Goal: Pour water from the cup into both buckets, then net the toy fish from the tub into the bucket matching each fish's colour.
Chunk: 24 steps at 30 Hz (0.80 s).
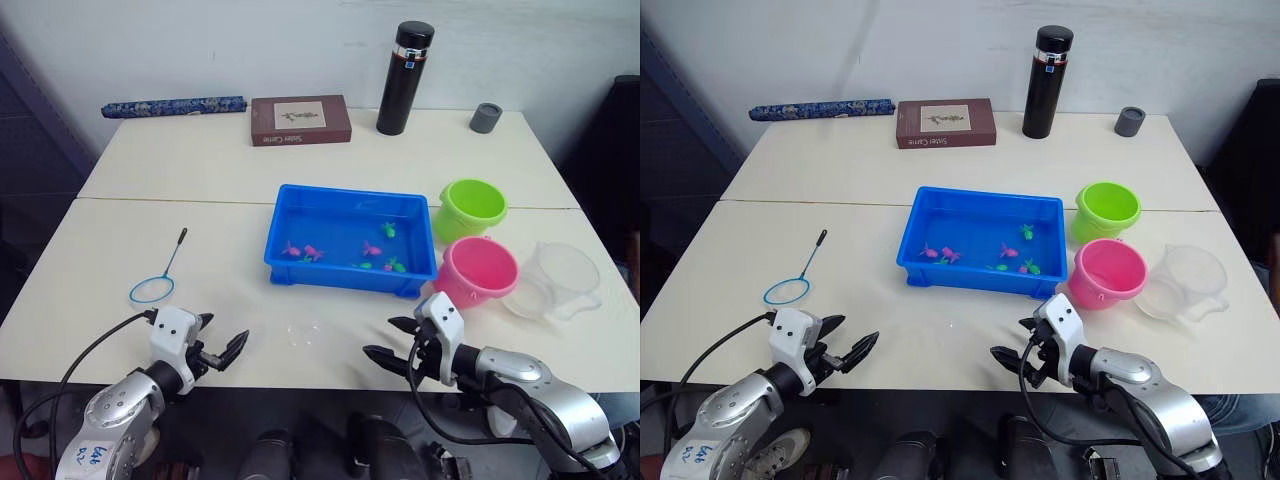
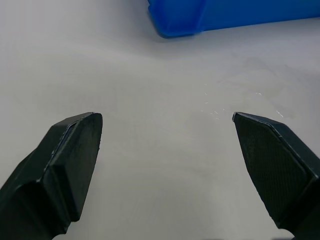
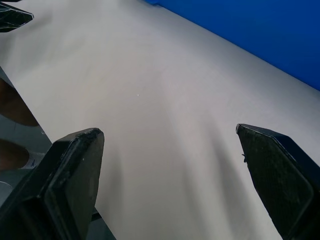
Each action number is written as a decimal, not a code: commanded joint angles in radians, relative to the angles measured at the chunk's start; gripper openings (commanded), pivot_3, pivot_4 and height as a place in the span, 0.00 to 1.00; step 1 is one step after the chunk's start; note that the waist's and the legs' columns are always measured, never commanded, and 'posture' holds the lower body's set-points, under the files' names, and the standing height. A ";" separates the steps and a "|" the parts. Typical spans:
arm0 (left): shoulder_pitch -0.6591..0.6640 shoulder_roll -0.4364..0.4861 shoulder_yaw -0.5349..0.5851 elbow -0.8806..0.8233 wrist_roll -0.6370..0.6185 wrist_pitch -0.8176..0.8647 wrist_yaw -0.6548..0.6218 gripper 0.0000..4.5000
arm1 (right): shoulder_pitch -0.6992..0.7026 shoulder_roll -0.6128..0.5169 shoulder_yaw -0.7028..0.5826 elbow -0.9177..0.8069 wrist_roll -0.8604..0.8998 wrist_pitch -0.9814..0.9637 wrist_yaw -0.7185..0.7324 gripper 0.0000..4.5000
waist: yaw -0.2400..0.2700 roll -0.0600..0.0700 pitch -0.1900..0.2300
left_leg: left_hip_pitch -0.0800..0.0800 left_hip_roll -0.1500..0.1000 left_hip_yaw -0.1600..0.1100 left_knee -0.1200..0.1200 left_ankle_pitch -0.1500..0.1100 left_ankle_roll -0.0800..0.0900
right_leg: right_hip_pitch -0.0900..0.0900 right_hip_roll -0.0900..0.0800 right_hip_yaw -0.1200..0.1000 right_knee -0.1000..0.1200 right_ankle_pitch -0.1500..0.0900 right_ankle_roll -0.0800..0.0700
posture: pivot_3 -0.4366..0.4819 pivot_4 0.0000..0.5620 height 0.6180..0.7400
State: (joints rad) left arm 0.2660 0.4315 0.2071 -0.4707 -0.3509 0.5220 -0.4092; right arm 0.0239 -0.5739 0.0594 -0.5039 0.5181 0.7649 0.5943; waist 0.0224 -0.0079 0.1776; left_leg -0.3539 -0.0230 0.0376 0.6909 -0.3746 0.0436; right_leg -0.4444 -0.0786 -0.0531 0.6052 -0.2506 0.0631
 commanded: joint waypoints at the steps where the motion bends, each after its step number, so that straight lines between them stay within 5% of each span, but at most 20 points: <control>1: 0.000 -0.006 0.016 -0.036 -0.017 -0.013 -0.004 1.00 | -0.003 -0.005 -0.019 -0.025 0.012 -0.008 0.012 1.00 | 0.000 0.000 0.000 | 0.000 0.000 0.000 0.000 0.000 0.000 | 0.000 0.000 0.000 0.000 0.000 0.000 | 0.48 0.27 1.00; 12: 0.002 0.025 0.078 -0.026 -0.040 0.008 -0.008 1.00 | -0.012 0.001 -0.010 -0.022 0.011 -0.010 0.011 1.00 | 0.000 0.000 0.000 | 0.000 0.000 0.000 0.000 0.000 0.000 | 0.000 0.000 0.000 0.000 0.000 0.000 | 0.48 0.27 1.00; 17: -0.025 0.141 0.132 0.044 -0.046 -0.006 -0.099 1.00 | -0.009 -0.021 0.008 -0.019 -0.006 -0.013 0.029 1.00 | -0.001 0.000 0.000 | 0.000 0.000 0.000 0.000 0.000 0.000 | 0.000 0.000 0.000 0.001 0.000 0.000 | 0.48 0.27 1.00; 24: -0.232 0.315 0.175 0.106 -0.138 0.060 -0.234 1.00 | 0.023 -0.054 -0.066 -0.040 0.022 0.007 0.028 1.00 | 0.000 0.000 0.000 | 0.000 0.000 0.000 0.001 0.000 0.000 | 0.000 0.000 -0.001 0.001 0.000 0.000 | 0.48 0.27 1.00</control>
State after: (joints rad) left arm 0.0488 0.7332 0.3739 -0.3679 -0.4670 0.5726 -0.6183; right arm 0.0357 -0.6158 0.0240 -0.5071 0.5301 0.7697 0.6083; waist 0.0227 -0.0077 0.1774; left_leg -0.3541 -0.0234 0.0373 0.6918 -0.3746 0.0434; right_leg -0.4442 -0.0788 -0.0536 0.6057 -0.2508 0.0627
